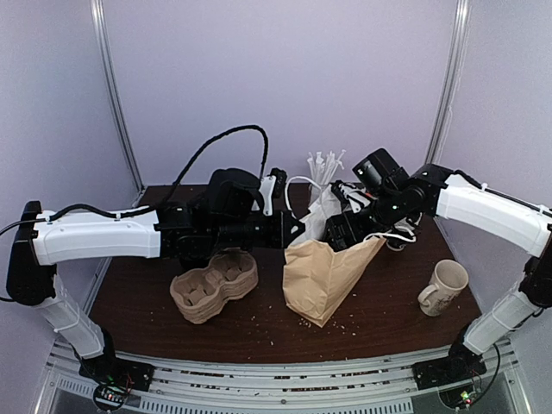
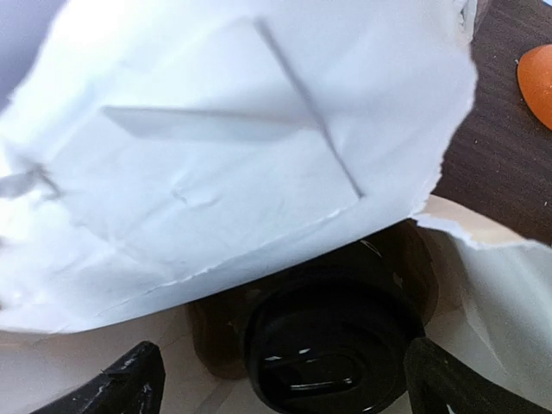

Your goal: Pack the takeout coffee

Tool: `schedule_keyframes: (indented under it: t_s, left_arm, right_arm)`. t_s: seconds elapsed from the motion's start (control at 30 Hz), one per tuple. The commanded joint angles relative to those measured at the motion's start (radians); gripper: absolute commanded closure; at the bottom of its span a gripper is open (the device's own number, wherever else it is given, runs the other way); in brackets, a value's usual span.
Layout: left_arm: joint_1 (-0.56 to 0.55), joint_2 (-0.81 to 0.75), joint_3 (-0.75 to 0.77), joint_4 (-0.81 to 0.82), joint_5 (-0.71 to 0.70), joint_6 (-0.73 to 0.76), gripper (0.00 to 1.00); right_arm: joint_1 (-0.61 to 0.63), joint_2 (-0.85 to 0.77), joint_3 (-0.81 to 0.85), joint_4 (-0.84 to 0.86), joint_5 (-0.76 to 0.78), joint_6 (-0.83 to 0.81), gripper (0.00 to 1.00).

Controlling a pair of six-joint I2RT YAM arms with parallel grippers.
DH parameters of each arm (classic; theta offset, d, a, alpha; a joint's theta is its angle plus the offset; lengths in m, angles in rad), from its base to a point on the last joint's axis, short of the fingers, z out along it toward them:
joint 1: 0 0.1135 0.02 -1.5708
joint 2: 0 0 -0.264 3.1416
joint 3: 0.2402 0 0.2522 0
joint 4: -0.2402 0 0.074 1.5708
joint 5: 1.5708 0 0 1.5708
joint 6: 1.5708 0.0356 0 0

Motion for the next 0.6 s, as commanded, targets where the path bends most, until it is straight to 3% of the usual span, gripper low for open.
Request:
schedule_keyframes:
  t_s: [0.0, 0.57]
  left_arm:
    - [-0.001, 0.007, -0.021, -0.025, -0.005, 0.002, 1.00]
    - [-0.001, 0.000, -0.010, -0.046, -0.011, 0.013, 1.00]
  right_arm:
    - [0.002, -0.047, 0.046, -0.079, -0.010, 0.010, 0.00]
    - [0.003, -0.126, 0.209, -0.173, -0.005, 0.027, 0.00]
